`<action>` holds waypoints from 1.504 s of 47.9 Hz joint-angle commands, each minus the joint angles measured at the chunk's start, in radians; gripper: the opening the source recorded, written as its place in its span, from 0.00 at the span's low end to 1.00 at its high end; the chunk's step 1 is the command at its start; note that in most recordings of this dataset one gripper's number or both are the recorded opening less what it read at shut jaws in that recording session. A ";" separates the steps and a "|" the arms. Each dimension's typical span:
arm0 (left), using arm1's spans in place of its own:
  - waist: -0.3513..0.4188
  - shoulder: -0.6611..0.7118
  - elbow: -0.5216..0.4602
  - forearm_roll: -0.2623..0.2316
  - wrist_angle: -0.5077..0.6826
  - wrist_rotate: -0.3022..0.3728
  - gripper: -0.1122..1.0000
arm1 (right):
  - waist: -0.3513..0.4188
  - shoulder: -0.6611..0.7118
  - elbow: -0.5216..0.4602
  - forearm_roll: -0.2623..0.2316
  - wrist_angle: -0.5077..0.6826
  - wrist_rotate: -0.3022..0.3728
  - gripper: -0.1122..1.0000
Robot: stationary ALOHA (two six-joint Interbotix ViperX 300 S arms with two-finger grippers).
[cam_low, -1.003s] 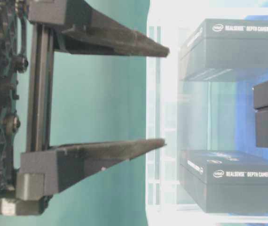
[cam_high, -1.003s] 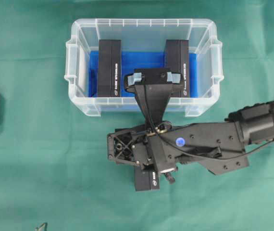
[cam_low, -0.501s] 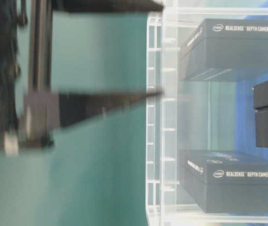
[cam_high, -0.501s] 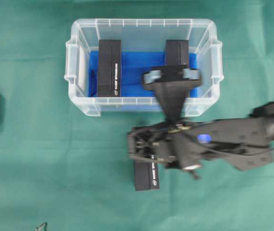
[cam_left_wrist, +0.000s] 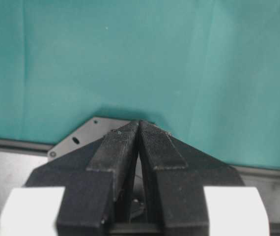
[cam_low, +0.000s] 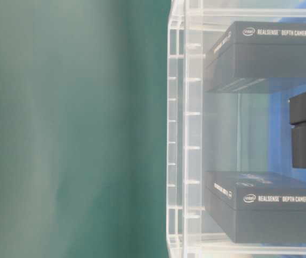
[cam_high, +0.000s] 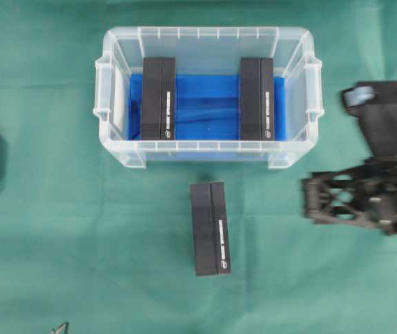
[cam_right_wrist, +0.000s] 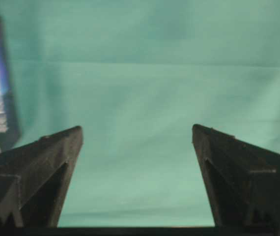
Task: Take the box out of the case with the right arm.
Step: 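Withdraw the right gripper to the right side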
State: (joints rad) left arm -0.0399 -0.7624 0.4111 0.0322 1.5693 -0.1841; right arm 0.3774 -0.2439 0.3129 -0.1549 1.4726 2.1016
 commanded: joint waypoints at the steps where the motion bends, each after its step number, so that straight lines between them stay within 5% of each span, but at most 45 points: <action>1: 0.005 0.002 -0.009 0.003 -0.005 0.002 0.10 | 0.021 -0.087 0.049 0.002 -0.002 0.011 0.91; 13: 0.005 -0.011 -0.006 0.008 -0.005 0.026 0.10 | 0.054 -0.212 0.138 0.002 0.046 0.020 0.90; 34: 0.005 -0.015 -0.002 0.009 -0.005 0.029 0.10 | 0.006 -0.218 0.149 -0.008 0.054 -0.017 0.90; 62: 0.005 -0.017 0.005 0.008 -0.006 0.029 0.10 | -0.483 -0.276 0.184 -0.015 0.037 -0.518 0.90; 72: 0.005 -0.015 0.005 0.008 -0.006 0.028 0.10 | -0.551 -0.276 0.193 -0.015 -0.011 -0.588 0.90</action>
State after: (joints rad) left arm -0.0383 -0.7839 0.4264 0.0368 1.5693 -0.1549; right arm -0.1626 -0.5108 0.5139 -0.1672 1.4803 1.5232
